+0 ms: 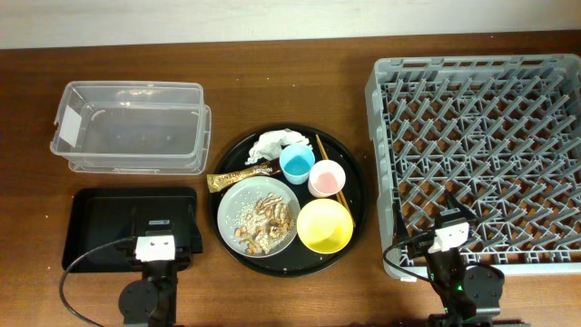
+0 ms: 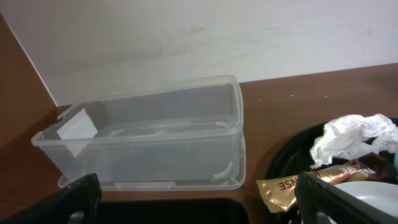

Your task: Sort waste into correct bins and load items into the dishwasher rack

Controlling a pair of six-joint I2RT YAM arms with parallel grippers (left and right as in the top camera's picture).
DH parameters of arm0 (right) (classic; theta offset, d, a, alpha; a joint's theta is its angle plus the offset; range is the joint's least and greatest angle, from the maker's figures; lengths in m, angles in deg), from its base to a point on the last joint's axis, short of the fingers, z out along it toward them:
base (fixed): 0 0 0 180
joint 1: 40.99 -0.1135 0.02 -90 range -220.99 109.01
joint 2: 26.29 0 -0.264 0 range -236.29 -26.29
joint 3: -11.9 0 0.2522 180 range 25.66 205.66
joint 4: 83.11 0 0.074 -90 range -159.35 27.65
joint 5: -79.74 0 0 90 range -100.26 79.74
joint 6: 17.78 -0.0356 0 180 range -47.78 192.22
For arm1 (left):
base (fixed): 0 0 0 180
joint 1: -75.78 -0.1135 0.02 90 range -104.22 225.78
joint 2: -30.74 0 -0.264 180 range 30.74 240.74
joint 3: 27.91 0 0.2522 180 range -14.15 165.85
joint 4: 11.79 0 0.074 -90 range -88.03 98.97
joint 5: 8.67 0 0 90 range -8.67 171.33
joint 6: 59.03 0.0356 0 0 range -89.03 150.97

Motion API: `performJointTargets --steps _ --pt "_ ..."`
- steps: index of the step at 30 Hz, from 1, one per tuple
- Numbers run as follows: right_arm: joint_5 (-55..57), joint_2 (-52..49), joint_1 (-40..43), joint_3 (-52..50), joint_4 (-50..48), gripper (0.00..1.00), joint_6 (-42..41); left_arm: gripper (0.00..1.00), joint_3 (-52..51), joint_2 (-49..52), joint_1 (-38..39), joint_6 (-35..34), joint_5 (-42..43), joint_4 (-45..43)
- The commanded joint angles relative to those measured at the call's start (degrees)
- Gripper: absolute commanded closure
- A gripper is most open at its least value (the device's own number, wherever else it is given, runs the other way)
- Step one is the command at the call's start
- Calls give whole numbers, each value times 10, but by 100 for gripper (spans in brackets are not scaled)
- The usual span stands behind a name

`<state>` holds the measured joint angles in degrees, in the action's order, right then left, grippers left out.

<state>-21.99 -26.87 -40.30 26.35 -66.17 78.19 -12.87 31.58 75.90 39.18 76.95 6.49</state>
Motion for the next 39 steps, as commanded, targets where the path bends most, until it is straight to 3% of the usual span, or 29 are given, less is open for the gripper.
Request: performJointTargets --steps 1,36,39 --pt "-1 1 -4 -4 3 2 -7 1 -7 9 35 11 6 0" --pt "-1 1 -4 -4 3 2 -7 1 -7 9 35 11 7 -3" --pt "-1 1 -4 -4 3 2 -7 1 -7 9 35 0 201 -64"
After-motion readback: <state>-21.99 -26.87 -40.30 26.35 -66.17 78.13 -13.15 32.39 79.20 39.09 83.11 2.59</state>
